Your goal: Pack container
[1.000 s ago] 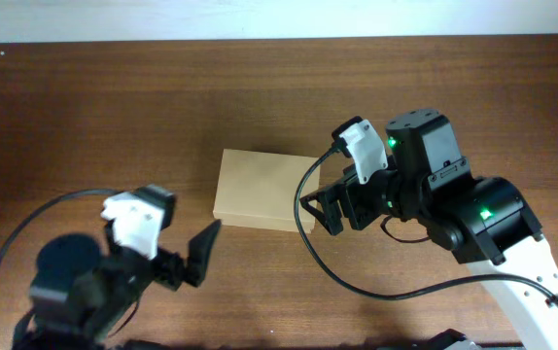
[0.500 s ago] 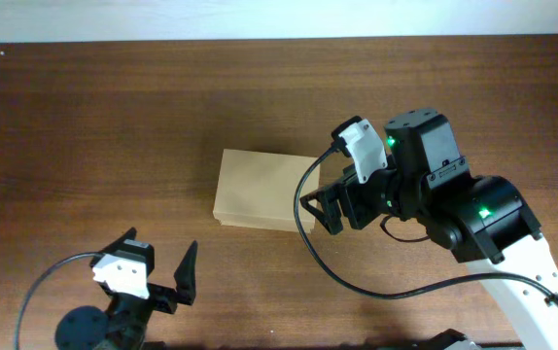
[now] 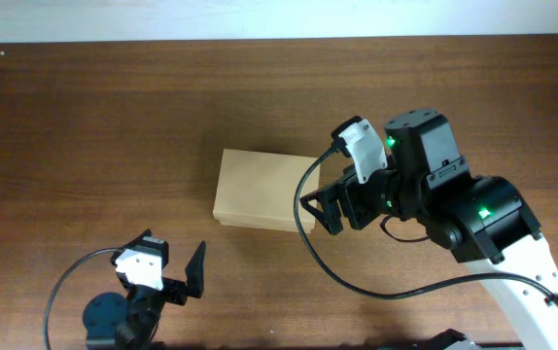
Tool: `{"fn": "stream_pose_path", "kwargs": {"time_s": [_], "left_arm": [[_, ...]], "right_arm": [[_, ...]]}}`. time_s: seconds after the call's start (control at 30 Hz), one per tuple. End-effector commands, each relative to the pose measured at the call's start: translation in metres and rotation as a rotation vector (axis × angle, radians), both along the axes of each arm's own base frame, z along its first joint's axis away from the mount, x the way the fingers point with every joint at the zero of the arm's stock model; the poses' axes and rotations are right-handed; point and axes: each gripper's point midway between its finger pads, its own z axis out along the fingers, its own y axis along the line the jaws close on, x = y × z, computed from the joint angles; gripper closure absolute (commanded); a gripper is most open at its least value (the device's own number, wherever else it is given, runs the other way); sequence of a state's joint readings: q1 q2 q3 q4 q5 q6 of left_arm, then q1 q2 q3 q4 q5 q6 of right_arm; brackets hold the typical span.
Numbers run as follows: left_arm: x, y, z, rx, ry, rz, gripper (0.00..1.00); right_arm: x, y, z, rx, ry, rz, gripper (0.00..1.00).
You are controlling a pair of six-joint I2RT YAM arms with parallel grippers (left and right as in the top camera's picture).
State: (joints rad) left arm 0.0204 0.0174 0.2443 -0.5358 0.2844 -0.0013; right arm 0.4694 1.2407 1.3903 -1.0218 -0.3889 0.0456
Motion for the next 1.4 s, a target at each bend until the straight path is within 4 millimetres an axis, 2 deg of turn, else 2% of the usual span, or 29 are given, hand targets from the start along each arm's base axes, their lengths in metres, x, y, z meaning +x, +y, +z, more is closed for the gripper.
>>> {"fn": "stream_pose_path", "kwargs": {"time_s": [0.0,0.17,1.37], "left_arm": [[0.005,-0.001,-0.01,-0.014,-0.008,-0.006,0.01],[0.012,-0.004,-0.023,-0.019,-0.022,-0.025,0.01],[0.013,-0.004,-0.021,-0.018,-0.036,-0.026,0.01]], "right_arm": [[0.001,0.001,0.002,-0.004,-0.011,0.004,0.01],[0.001,0.001,0.002,-0.004,-0.011,0.004,0.01],[-0.001,-0.001,0.005,-0.007,-0.021,0.0,0.01]]}}
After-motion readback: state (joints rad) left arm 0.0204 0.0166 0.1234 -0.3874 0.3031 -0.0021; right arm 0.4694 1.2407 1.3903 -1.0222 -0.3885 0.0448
